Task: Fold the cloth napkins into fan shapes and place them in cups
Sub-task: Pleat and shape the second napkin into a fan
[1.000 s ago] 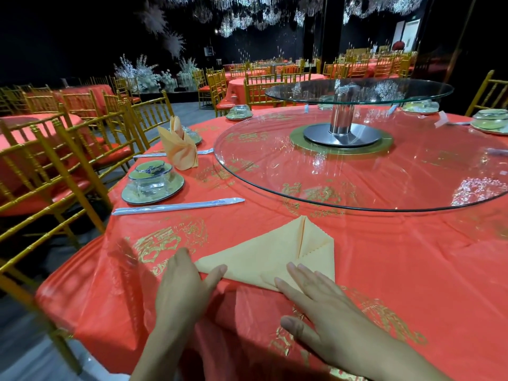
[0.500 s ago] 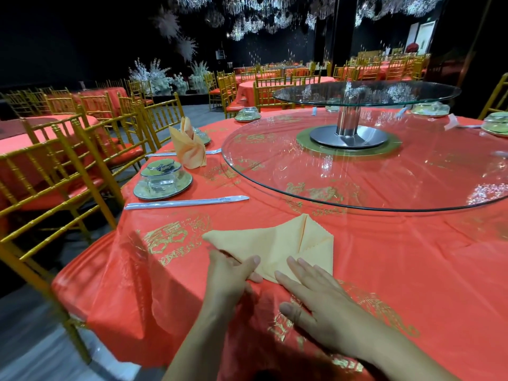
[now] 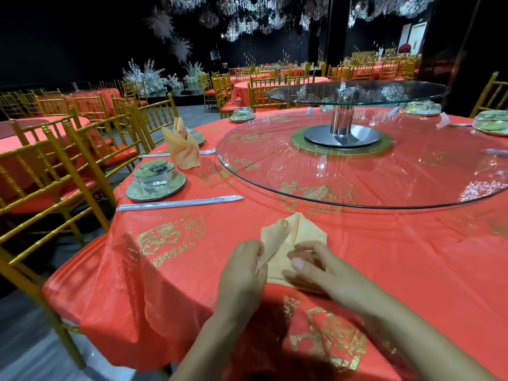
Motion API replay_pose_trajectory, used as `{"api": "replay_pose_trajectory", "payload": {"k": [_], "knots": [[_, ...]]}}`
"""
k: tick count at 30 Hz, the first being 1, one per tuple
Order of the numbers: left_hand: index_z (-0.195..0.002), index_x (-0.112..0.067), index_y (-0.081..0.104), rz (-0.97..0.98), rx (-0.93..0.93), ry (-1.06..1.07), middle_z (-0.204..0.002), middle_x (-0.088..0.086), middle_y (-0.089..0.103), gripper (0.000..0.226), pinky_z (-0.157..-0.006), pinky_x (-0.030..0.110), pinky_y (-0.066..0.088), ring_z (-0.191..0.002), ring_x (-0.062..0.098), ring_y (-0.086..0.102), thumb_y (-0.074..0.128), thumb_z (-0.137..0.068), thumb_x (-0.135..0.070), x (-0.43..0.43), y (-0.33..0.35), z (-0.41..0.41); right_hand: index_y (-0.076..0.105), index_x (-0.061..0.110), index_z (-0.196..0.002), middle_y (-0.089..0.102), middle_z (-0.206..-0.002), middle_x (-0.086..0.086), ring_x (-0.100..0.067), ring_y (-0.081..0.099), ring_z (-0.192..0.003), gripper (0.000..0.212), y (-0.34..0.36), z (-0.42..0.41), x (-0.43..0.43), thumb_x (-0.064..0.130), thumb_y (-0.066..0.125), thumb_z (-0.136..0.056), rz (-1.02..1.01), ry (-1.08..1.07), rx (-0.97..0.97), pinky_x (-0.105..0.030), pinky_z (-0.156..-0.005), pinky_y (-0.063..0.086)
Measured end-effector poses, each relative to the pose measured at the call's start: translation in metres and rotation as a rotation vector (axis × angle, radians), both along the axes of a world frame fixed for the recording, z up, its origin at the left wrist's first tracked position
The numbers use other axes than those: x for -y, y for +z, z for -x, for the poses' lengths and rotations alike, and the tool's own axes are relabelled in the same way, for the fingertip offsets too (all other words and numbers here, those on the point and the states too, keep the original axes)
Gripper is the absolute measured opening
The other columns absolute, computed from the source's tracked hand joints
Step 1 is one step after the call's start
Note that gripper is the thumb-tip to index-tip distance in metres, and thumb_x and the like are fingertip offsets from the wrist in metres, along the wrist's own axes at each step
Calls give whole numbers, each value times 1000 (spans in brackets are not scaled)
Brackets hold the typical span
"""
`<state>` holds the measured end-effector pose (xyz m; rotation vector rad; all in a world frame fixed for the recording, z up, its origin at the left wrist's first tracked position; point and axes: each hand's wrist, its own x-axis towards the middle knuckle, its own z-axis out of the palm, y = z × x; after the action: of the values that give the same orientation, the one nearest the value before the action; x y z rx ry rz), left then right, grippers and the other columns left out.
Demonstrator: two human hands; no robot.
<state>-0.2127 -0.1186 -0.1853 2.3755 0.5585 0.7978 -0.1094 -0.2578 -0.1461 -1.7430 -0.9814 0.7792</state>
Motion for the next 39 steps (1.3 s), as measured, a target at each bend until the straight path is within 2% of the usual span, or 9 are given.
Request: {"api": "replay_pose_trajectory", "payload": {"k": [2, 6, 10, 12, 16, 19, 24, 32, 39], "knots": [[-90, -27, 39, -106, -87, -9, -87, 0, 46, 22, -70, 38, 38, -82, 22, 44, 46, -73, -16, -1, -1, 0, 45, 22, -113, 58, -109, 0, -14, 63, -97, 61, 4, -6, 0, 57, 55, -63, -70, -155, -104, -32, -93, 47], [-93, -23, 38, -244, -213, -28, -88, 1, 42, 18, -68, 40, 39, -86, 23, 42, 37, -77, -16, 2, 5, -3, 53, 19, -102, 60, -91, -4, -15, 57, -79, 58, 10, -13, -4, 65, 62, -67, -57, -259, -178, -34, -80, 45], [-99, -14, 49, -337, -303, -50, -96, -1, 42, 17, -74, 35, 38, -94, 19, 38, 39, -86, -13, -2, 10, -5, 50, 15, -87, 55, -72, -1, -17, 49, -60, 10, -1, -13, -12, 18, 59, -83, 18, -297, 12, -33, -60, 38], [-101, -14, 54, -297, -222, -147, -96, -4, 42, 17, -77, 32, 37, -95, 15, 39, 46, -85, -16, -12, 6, -2, 47, 13, -84, 52, -71, -4, -20, 46, -54, 13, -5, -14, -12, 5, 56, -78, 17, -287, 36, -36, -55, 38], [-104, -15, 62, -203, -159, -287, -95, -11, 41, 33, -77, 16, 31, -90, 1, 37, 45, -83, -35, -27, 3, 5, 44, 16, -84, 48, -75, -2, -17, 43, -60, 24, -4, -12, -8, 0, 59, -74, 32, -241, 131, -34, -58, 36], [-102, -20, 63, -160, -135, -311, -96, -10, 45, 41, -83, 22, 35, -94, 4, 42, 38, -79, -44, -30, 1, 7, 41, 22, -83, 49, -79, 3, -17, 44, -69, 27, -4, -9, -7, 5, 60, -75, 88, -186, 308, -32, -63, 36], [-98, -27, 58, -166, -78, -342, -96, -1, 54, 23, -80, 29, 37, -92, 8, 46, 44, -82, -36, -35, -5, 7, 46, 18, -95, 51, -85, 5, -12, 45, -73, 24, -5, -10, -2, 16, 61, -77, 195, -176, 476, -27, -64, 35], [-94, -19, 66, -441, -2, -349, -84, 2, 62, 19, -64, 26, 37, -78, 13, 48, 53, -80, -23, -40, -10, 8, 52, 18, -92, 49, -78, 9, -6, 42, -64, 20, -10, -20, 8, 12, 63, -78, 175, -149, 368, -24, -64, 37], [-95, -18, 64, -547, -50, -403, -99, 6, 68, 17, -71, 28, 50, -89, 20, 62, 50, -85, -23, -39, -6, 9, 48, 23, -77, 49, -79, 8, -6, 41, -69, 13, -13, -23, 12, 18, 61, -79, 219, -134, 494, -27, -67, 36]]}}
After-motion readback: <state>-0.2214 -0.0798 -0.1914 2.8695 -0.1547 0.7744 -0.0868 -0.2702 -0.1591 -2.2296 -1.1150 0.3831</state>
